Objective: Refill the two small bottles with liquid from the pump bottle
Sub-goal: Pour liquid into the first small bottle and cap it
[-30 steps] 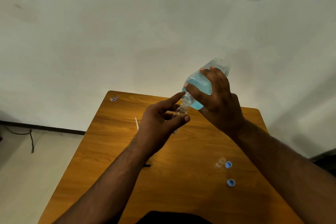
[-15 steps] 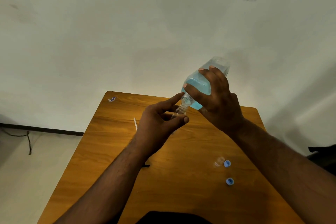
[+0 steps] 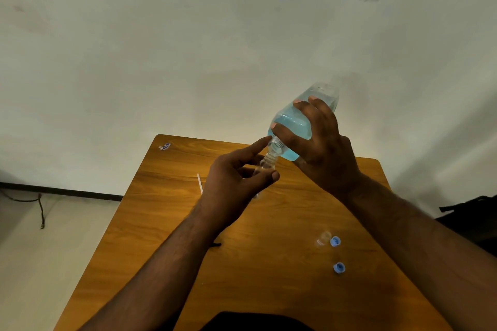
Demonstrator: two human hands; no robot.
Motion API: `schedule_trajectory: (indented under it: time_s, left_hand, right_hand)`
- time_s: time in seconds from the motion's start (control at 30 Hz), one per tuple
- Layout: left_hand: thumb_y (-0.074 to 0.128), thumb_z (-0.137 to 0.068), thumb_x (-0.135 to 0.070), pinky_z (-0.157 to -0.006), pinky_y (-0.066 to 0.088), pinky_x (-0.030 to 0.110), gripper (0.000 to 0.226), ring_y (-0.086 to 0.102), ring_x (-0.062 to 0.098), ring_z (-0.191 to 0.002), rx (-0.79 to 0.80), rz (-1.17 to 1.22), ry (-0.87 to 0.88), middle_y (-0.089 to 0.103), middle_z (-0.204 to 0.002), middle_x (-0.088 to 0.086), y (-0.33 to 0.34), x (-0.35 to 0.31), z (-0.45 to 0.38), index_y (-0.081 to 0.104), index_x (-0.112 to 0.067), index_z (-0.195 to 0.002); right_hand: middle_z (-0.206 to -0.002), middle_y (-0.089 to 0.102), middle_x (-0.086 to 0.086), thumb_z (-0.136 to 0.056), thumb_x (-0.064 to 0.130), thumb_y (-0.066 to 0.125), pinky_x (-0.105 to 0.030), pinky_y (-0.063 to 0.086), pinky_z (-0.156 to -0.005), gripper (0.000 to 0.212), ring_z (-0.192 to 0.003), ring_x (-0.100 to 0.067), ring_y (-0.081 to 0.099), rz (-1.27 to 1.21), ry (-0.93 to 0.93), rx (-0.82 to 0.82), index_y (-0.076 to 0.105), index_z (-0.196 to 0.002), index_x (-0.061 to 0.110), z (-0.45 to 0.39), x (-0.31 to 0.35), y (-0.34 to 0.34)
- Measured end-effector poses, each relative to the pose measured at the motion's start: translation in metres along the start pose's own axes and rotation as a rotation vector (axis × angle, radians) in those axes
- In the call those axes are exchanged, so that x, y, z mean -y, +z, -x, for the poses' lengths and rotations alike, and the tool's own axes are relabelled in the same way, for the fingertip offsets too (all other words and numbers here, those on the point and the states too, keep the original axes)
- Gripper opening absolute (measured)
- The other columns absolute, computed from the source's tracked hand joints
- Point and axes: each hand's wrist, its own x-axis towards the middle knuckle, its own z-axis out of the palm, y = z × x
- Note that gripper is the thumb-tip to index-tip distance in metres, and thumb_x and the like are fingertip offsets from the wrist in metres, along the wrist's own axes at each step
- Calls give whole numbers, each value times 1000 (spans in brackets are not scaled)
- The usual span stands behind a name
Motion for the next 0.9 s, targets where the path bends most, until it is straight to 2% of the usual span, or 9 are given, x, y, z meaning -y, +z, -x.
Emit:
schedule_trajectory:
  time_s: [0.27,0.63,0.8,0.9]
  left_hand:
    - [76,-81,-14,-60,53,19,64,71,13,-94,-3,14,1,71,-104,-1,-1,1,1,52,-30,-139]
    - [76,-81,-15,-62,56,21,64,71,13,-95,-13,9,-8,70,-104,-3,-2,-1,2,51,-33,-137]
    - [76,-81,-15,-75,61,30,64,71,15,-97,-19,5,5,71,-105,-2,-3,0,2,52,-33,-136]
    - [76,-81,-13,-73,60,28,64,72,15,-97,-15,24,8,72,-104,-1,-4,0,3,52,-32,-137]
  right_hand:
    - [-139,30,-17,-78,13,74,-51,57,-79,71,-132,-44,35,0,-6,19,34,-135,28,-1,2,1]
    - [-139,30,-17,-78,13,74,-52,56,-80,72,-131,-44,36,-2,-21,21,33,-135,28,-4,2,0]
    - [-138,30,-17,-79,11,72,-50,56,-77,69,-131,-44,35,-8,-21,10,35,-134,28,-5,4,-2]
    - [-138,30,-17,-79,11,73,-50,56,-78,70,-131,-43,36,-2,-19,12,35,-135,28,-6,4,-2]
